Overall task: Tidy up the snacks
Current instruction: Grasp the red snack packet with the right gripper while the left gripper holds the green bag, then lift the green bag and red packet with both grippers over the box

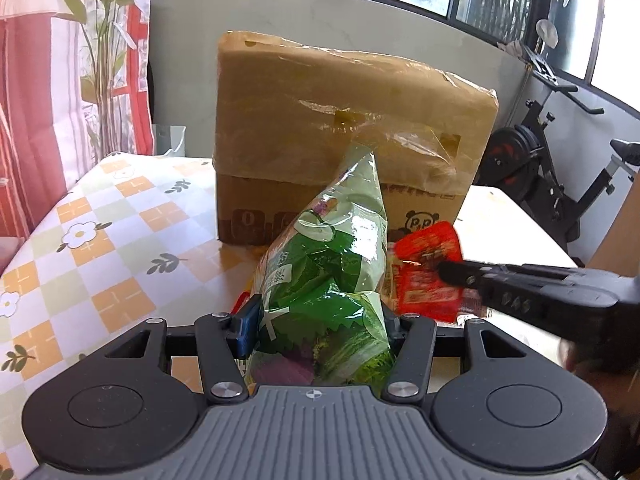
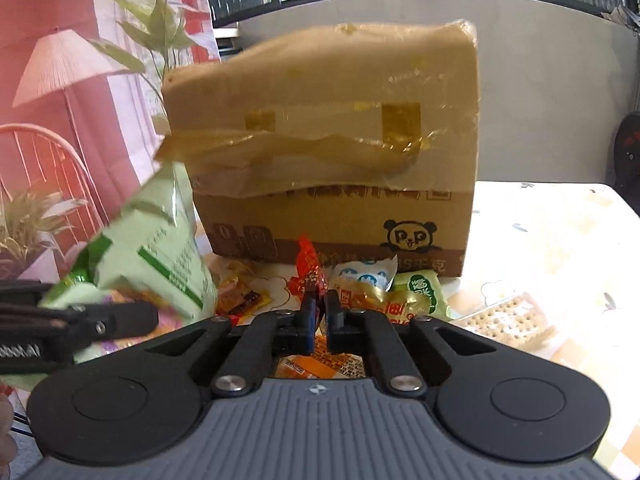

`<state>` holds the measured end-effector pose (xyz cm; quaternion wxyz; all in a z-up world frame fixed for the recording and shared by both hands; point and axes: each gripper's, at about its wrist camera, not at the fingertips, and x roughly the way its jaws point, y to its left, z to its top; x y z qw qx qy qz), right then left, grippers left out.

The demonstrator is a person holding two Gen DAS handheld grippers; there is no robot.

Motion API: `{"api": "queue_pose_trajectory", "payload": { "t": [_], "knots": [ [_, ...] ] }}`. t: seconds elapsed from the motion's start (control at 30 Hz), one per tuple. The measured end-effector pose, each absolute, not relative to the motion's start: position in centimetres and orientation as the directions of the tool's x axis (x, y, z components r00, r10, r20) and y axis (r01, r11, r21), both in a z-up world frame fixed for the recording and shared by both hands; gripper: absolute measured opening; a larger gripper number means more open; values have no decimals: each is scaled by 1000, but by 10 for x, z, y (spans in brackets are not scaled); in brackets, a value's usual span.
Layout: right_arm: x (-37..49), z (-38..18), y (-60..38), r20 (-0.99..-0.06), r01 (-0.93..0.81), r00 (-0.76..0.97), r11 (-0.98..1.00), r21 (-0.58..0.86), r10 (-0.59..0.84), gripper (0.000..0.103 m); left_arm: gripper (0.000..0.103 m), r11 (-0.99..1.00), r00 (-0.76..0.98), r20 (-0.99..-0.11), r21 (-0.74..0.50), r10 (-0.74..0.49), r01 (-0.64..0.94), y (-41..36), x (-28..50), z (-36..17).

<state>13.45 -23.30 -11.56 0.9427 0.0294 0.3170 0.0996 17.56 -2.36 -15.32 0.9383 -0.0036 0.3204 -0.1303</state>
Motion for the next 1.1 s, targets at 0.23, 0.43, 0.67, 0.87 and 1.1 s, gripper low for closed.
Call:
{"api": "queue_pose_trajectory", "payload": {
  "t": [0.23,0.43,0.67,0.87,1.1],
  "knots": [
    [122,-104,-248,-571,-130,799,981,145,190,4,57,977,772,-599,-114,-212,180,1,172,-143],
    [119,-76,-253,-507,-145,838,978,151,202,4,57,979,839,-506,-119,-201,164,15,176,-102],
    [123,-29,-255,-411,-180,884,973,141,223,4,57,977,877,-431,-110,-214,184,16,199,-52],
    [144,14,-261,-329,-203,913,969,142,240,5,57,971,901,-362,-117,-238,209,1,217,-10],
    [175,36,-264,-297,-210,926,972,105,232,4,57,961,911,-305,-99,-278,260,-22,234,23]
  ]
}}
